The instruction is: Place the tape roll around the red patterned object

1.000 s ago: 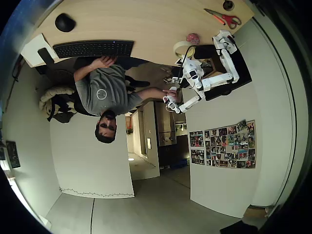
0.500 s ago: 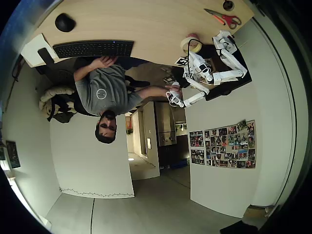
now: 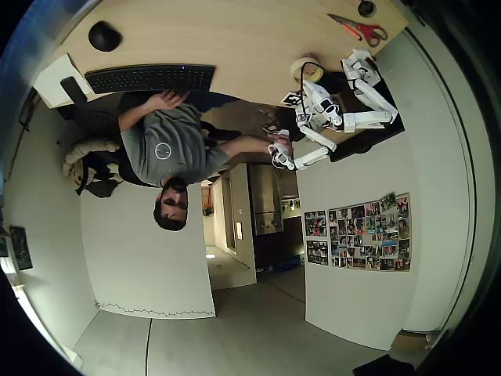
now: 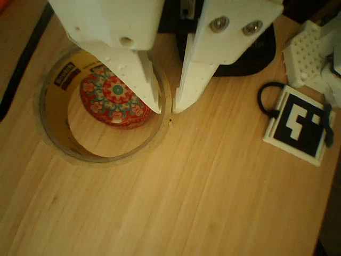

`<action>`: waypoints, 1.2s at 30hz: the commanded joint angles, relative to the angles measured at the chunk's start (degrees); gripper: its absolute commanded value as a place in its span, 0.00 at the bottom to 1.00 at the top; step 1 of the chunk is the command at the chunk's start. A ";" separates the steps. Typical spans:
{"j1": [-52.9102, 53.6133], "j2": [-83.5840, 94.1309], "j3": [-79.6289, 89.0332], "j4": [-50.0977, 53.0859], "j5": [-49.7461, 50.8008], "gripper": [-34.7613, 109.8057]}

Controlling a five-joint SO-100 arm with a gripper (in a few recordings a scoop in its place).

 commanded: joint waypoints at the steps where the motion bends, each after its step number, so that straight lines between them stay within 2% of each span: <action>1: -2.72 3.52 1.93 0.44 0.88 0.24; 9: -3.87 4.04 3.60 0.62 1.93 0.24; 14: -4.57 4.04 4.13 0.00 1.67 0.36; 21: -4.39 3.69 3.87 0.70 0.35 0.44; 27: -1.14 2.90 -2.99 9.32 -3.34 0.49; 36: 5.36 6.68 -24.43 28.04 -8.70 0.49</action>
